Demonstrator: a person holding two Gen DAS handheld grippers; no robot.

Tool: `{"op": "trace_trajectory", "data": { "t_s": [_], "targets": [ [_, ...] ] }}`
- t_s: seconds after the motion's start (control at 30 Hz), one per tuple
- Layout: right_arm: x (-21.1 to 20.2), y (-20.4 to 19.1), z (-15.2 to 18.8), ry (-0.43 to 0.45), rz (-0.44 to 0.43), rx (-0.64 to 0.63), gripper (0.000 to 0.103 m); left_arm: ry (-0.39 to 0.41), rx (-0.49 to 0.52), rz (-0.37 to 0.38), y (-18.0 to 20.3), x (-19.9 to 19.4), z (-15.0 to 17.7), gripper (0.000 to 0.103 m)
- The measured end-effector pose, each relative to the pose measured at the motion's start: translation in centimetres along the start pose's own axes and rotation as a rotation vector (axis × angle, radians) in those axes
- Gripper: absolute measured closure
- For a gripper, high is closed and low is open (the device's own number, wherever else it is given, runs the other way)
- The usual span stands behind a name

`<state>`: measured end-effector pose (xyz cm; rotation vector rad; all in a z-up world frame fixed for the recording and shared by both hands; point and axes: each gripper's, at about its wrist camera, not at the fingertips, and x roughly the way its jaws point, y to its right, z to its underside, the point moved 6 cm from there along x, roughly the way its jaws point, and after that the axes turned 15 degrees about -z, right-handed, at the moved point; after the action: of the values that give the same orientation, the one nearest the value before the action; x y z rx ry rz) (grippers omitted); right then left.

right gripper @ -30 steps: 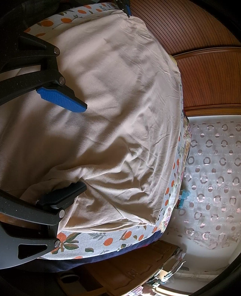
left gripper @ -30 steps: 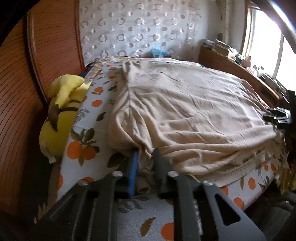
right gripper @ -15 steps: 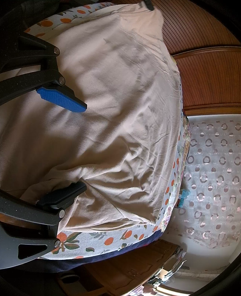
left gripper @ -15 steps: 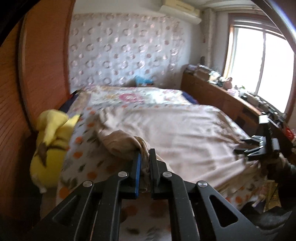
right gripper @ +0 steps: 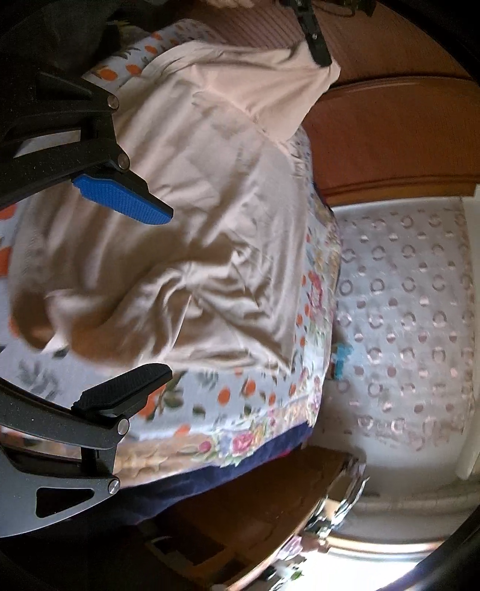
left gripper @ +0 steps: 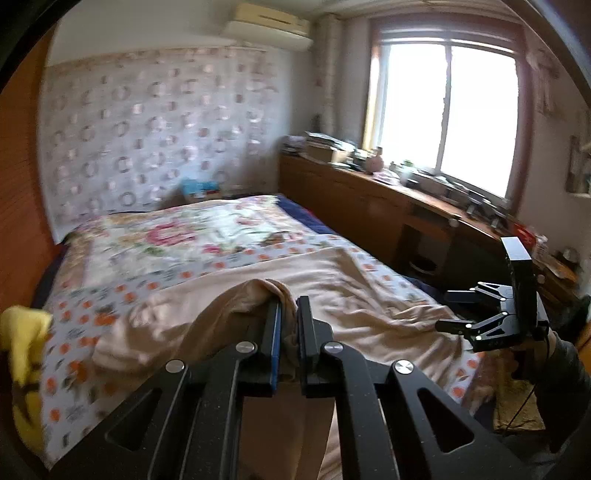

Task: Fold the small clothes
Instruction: 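Grasp the folded shirt with the left gripper and lift it, then open the left gripper and drop the shirt onto the bed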

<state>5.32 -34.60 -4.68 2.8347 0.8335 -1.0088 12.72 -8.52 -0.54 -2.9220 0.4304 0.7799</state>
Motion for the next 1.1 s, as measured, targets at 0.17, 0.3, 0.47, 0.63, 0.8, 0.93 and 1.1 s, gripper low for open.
{"op": "trace_trajectory", "data": {
  "t_s": [0.17,0.3,0.47,0.63,0.8,0.93,1.1],
  "targets": [
    [-1.8,0.7,0.8,0.037,0.033,0.034,0.024,0.000,0.064,0.086,4.5,0.7,-1.9,0.095],
    [-2.3,0.6,0.9,0.052,0.053,0.042,0.024,0.013,0.102,0.154,7.8,0.0,-3.4,0.095],
    [-2.6,1.0,0.7,0.073,0.052,0.054,0.024,0.009,0.067,0.281,10.5,-1.2,-4.5,0.095],
    [-2.0,0.4,1.1,0.072,0.041,0.053,0.024,-0.032,0.062,0.272,9.9,-0.8,-3.5,0.057],
    [-1.1,0.3,1.0,0.061,0.025,0.043,0.024,-0.020,0.054,0.165,7.4,-0.6,-2.3,0.038],
    [-0.3,0.0,0.4,0.049,0.007,0.020,0.024,-0.029,0.029,0.050,3.7,0.2,-0.3,0.037],
    [1.3,-0.9,-0.4,0.037,-0.024,-0.017,0.024,-0.070,-0.032,-0.083,-1.5,0.5,2.7,0.037]
  ]
}}
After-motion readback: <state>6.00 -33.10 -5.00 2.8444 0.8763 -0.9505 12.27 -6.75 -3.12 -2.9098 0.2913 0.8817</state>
